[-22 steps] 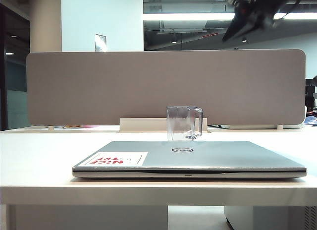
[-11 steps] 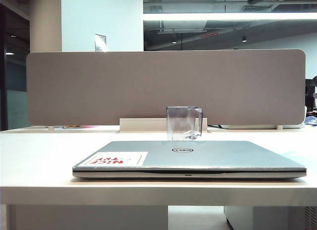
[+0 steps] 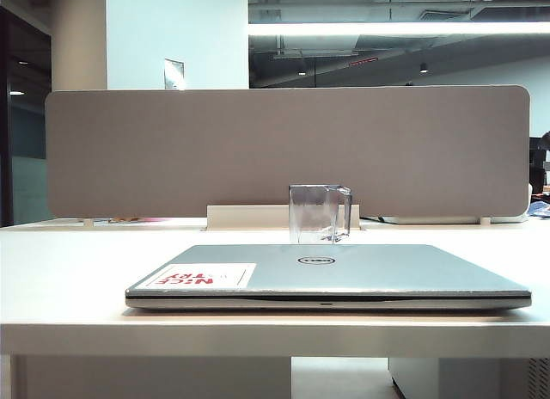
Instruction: Pick up the water cup and place it on the side of the laptop away from you.
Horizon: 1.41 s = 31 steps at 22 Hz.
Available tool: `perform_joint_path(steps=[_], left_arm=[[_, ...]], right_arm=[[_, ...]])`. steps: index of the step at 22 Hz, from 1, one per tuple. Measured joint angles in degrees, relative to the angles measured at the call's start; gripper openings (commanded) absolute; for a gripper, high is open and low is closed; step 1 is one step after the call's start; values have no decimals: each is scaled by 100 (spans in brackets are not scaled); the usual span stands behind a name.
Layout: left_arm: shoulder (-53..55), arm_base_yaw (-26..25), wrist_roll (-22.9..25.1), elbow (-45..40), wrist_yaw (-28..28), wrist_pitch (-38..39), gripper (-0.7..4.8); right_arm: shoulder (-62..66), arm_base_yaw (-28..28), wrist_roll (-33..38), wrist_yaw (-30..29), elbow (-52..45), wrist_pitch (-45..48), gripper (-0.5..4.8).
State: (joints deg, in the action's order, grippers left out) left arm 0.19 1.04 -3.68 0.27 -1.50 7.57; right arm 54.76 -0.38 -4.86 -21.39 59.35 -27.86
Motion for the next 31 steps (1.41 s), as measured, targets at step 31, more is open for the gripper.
perform_joint_path(steps=[31], left_arm=[[-2, 0, 0, 0, 7, 0, -5]], right_arm=[[-5466, 39, 1099, 1110, -5681, 2839, -6]])
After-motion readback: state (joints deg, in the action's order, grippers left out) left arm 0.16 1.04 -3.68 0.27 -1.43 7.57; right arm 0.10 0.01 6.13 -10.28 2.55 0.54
